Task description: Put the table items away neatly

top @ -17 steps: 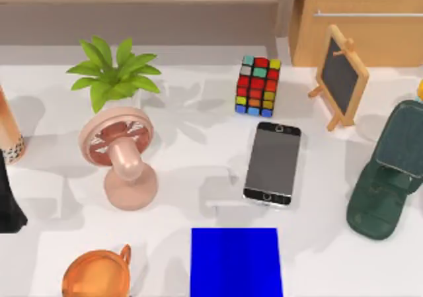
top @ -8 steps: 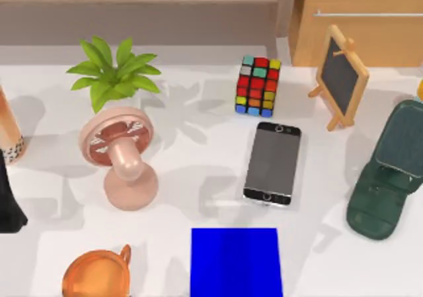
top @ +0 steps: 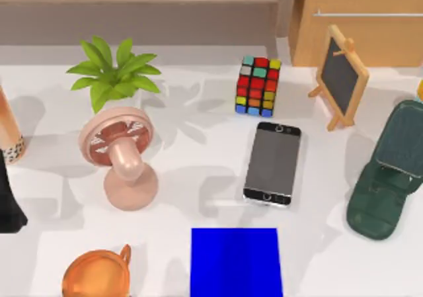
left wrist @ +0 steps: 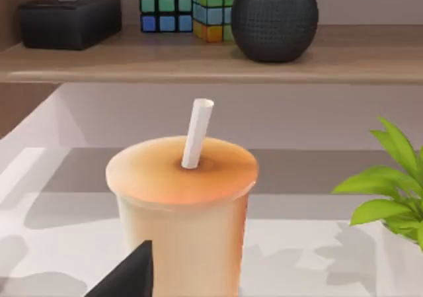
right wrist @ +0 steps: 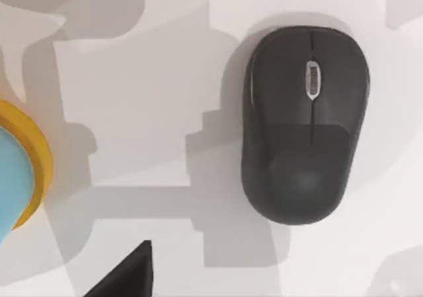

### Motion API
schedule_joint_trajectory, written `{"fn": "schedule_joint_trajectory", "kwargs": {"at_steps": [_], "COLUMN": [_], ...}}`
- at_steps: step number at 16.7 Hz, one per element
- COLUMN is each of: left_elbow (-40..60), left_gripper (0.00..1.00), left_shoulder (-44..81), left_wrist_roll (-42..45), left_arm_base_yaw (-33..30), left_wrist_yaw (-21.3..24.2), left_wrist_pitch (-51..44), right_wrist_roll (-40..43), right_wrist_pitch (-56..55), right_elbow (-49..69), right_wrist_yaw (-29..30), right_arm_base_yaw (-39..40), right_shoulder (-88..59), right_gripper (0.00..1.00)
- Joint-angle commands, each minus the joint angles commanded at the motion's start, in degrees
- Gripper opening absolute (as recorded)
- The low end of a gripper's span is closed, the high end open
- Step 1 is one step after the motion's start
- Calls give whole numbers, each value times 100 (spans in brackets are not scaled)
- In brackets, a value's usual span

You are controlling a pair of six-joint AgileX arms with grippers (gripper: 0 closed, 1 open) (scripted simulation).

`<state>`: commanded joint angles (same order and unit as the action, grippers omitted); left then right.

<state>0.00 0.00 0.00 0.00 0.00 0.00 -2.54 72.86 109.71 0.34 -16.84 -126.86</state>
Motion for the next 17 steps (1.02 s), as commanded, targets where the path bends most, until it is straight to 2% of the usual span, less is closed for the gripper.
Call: {"fn": "schedule_joint_trajectory", "kwargs": {"at_steps": [5,9,14,17], "left_elbow": [0,0,0,0], "left_gripper": [100,100,100,100], "left_shoulder": [0,0,0,0], "left_wrist_roll": [0,0,0,0], "left_arm_base_yaw": [0,0,0,0], "left_wrist_yaw": [0,0,0,0], "left_wrist_pitch": [0,0,0,0], "right_wrist_roll": [180,32,-41,-41], "right_wrist_pitch": [-914,-1586,-1692,-1692], "right_elbow": [-668,-1180,-1268,-1268], "right_wrist_yaw": [17,12,4,4], "right_arm_base_yaw": [-218,-65,20,20], "right_shoulder": [-238,-415,-425,-425], "right_gripper": [100,100,100,77]}}
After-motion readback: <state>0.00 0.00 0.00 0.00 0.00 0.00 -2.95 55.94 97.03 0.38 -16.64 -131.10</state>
